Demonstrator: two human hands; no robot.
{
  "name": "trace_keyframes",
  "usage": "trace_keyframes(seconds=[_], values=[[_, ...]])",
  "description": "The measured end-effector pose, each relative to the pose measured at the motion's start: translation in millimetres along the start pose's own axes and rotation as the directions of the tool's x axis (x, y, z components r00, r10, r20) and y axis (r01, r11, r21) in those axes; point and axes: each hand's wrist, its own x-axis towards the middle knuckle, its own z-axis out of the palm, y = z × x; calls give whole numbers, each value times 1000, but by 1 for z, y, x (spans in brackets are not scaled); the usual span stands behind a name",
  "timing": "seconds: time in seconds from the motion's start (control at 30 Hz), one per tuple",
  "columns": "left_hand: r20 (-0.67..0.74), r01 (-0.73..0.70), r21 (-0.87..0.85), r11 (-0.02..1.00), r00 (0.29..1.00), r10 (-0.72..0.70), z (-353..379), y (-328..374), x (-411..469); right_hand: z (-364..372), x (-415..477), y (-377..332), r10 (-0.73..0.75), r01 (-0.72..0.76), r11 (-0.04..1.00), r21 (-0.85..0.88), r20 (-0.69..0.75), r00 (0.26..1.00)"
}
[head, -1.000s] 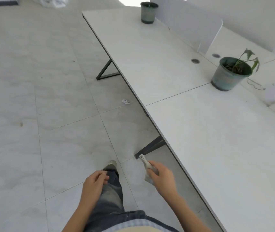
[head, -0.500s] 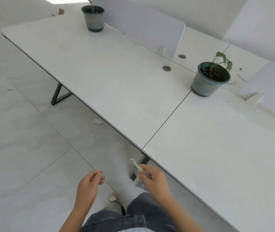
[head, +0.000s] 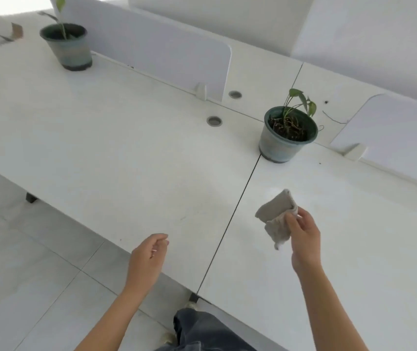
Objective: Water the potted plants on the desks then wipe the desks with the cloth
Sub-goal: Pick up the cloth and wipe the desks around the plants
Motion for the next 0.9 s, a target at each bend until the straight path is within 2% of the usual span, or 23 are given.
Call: trace_keyframes(seconds=[0.1, 0.17, 0.2, 0.27, 0.33, 0.37, 0.5, 0.63, 0.7, 0.77, 0.9], values=[[-17, -122, 194, 973, 992, 127, 18, 22, 60, -22, 71, -16, -84, 72, 994, -78, -166, 983], [-17, -165, 332, 929, 983, 181, 30, 30, 97, -35, 118, -19, -147, 98, 962, -256, -180, 973], [-5, -172, 407, 897, 982, 190, 35, 32, 114, -39, 140, -18, -159, 89, 914, -396, -148, 976], [48, -183, 572, 799, 980, 191, 43, 34, 141, -43, 178, -10, -116, 71, 737, -672, -22, 993], [85, -183, 691, 700, 981, 172, 48, 31, 160, -41, 204, 2, -20, 67, 570, -819, 67, 998], [95, -177, 727, 663, 983, 158, 49, 28, 167, -38, 212, 8, 23, 40, 505, -862, 59, 998], [96, -135, 796, 589, 991, 97, 50, 6, 180, -18, 222, 36, 108, -63, 367, -928, -24, 994], [99, -144, 819, 556, 989, 110, 54, -6, 182, 4, 202, 50, 101, -67, 375, -925, -31, 994], [76, -135, 818, 559, 989, 127, 56, -5, 183, 23, 185, 53, 82, 12, 337, -941, 42, 996], [64, -130, 822, 554, 989, 136, 56, -5, 184, 49, 174, 55, 28, 165, 311, -936, 182, 983], [68, -129, 830, 543, 989, 132, 57, -4, 184, 101, 186, 47, -41, 409, 275, -870, 415, 909]])
